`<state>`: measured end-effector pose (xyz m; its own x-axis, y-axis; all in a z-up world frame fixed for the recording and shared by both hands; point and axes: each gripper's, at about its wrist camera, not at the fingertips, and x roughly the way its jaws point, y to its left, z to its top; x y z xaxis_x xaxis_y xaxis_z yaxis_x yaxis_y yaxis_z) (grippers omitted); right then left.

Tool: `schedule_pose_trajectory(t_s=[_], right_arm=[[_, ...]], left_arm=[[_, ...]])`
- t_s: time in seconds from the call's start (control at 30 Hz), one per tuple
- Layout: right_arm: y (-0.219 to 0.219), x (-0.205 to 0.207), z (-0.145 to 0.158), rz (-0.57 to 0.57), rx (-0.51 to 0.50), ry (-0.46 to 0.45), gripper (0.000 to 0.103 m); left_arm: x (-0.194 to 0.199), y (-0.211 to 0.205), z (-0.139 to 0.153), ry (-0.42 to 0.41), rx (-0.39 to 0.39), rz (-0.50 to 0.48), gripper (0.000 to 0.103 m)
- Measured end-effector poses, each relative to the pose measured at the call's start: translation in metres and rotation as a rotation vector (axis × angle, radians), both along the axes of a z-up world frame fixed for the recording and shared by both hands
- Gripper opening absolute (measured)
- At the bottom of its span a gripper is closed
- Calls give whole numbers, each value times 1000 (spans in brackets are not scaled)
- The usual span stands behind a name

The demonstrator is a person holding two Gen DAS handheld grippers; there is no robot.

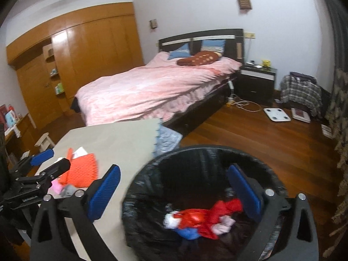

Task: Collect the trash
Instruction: 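Move both open tools back over the remaining items on the table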

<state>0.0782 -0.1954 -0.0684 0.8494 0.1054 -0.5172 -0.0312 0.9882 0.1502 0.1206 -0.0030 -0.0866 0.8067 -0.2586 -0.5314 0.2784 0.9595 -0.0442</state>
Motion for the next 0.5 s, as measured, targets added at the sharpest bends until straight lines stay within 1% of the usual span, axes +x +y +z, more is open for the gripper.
schedule_pose_trajectory(t_s=[0.13, 0.23, 0.5], right_arm=[[29, 9, 1, 43, -18, -7, 97], [49, 14, 1, 65, -14, -13, 97], [97, 30, -12, 138, -14, -1, 97]], left_arm=[[-3, 31, 1, -9, 7, 65, 91], [-4, 53, 0, -12, 12, 111, 91], [-14, 109, -9, -31, 52, 220, 91]])
